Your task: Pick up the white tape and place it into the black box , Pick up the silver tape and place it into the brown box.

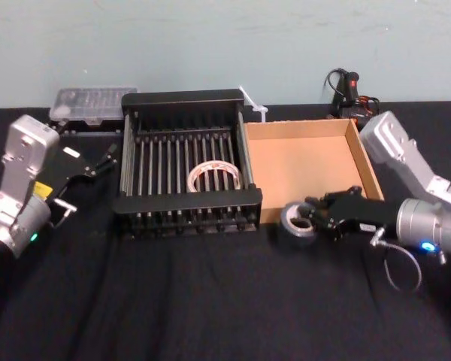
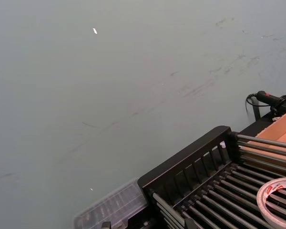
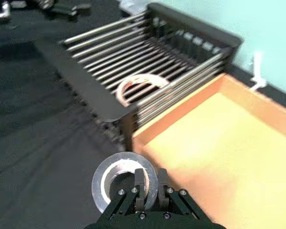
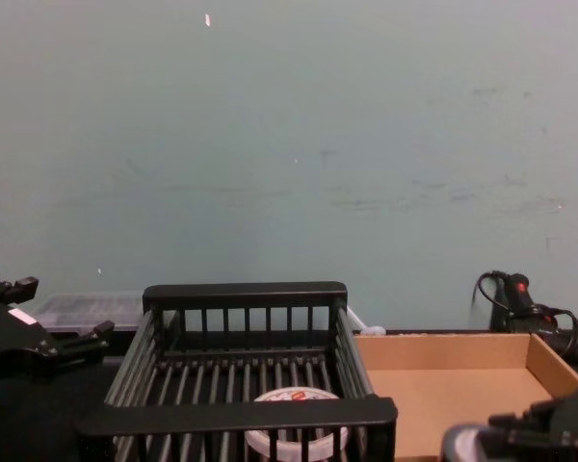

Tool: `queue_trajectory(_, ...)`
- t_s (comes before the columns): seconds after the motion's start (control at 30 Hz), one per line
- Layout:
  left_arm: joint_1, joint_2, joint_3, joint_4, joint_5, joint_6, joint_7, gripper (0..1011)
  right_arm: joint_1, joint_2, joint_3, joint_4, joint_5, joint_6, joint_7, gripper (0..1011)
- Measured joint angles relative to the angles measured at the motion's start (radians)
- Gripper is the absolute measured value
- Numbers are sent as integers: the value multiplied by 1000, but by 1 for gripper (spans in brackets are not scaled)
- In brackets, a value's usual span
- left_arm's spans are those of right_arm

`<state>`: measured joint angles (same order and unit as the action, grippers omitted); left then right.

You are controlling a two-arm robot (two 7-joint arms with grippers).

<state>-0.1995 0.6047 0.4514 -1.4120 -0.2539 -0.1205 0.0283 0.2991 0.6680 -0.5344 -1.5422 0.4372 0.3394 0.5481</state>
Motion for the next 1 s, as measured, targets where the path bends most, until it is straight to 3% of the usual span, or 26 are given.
queue_trajectory(0.33, 0, 0, 0, 0, 0, 0, 0, 1001, 37, -32, 36, 46, -17, -11, -45, 171)
queue_trajectory(1.0, 0, 0, 0, 0, 0, 0, 0, 1001, 158, -151, 55, 255, -96, -21, -71, 171)
